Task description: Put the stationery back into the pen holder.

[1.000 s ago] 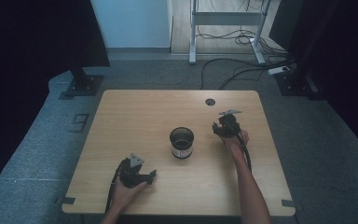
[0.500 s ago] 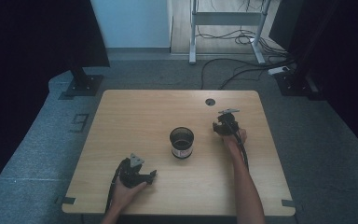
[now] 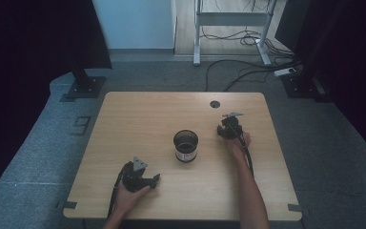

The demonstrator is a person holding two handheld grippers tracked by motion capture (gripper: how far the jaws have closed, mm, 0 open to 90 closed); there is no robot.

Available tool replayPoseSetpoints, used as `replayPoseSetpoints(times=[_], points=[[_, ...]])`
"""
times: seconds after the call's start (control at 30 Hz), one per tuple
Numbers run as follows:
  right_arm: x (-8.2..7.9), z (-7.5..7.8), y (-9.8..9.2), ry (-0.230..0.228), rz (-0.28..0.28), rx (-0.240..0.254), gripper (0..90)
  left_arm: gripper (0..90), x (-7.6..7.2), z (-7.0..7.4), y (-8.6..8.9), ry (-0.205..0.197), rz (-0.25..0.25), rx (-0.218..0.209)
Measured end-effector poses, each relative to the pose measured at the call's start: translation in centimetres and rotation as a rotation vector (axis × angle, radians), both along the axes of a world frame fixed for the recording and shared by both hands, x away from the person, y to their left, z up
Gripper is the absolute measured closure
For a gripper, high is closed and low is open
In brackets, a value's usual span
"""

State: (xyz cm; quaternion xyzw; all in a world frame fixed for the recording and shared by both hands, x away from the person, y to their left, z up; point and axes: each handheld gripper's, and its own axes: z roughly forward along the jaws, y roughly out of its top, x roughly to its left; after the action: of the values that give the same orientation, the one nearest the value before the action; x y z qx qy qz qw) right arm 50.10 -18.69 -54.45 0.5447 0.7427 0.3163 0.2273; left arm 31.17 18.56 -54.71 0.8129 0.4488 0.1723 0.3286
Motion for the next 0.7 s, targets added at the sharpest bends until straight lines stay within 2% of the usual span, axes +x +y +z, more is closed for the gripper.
replayPoseSetpoints(times=[0.1, 0.2, 0.23, 0.4, 0.5, 0.6, 0.7], points=[[0.0, 0.0, -0.2, -0.001, -0.012, 0.015, 67.8, 14.9, 0.0, 0.0, 0.0, -0.001, 0.000, 0.002], [0.0, -0.1, -0.4, 0.000, 0.002, 0.036, 76.3, 14.9, 0.0, 0.0, 0.0, -0.001, 0.000, 0.004], [0.1, -0.1, -0.5, 0.003, 0.005, 0.045, 77.6, 15.0, 0.0, 0.0, 0.0, -0.001, 0.000, 0.004], [0.0, 0.0, -0.2, 0.005, 0.001, 0.029, 78.5, 14.9, 0.0, 0.0, 0.0, -0.001, -0.001, 0.004], [-0.3, 0.6, -0.4, 0.005, 0.000, 0.072, 78.5, 14.9, 0.0, 0.0, -0.1, 0.000, 0.000, 0.004], [-1.0, 2.0, -0.4, -0.035, 0.010, 0.098, 78.5, 14.9, 0.0, 0.0, -0.1, -0.001, -0.001, 0.005], [-2.0, 3.8, -0.5, -0.091, 0.020, 0.150, 78.5, 14.9, 0.0, 0.0, -0.1, -0.001, 0.000, 0.007]])
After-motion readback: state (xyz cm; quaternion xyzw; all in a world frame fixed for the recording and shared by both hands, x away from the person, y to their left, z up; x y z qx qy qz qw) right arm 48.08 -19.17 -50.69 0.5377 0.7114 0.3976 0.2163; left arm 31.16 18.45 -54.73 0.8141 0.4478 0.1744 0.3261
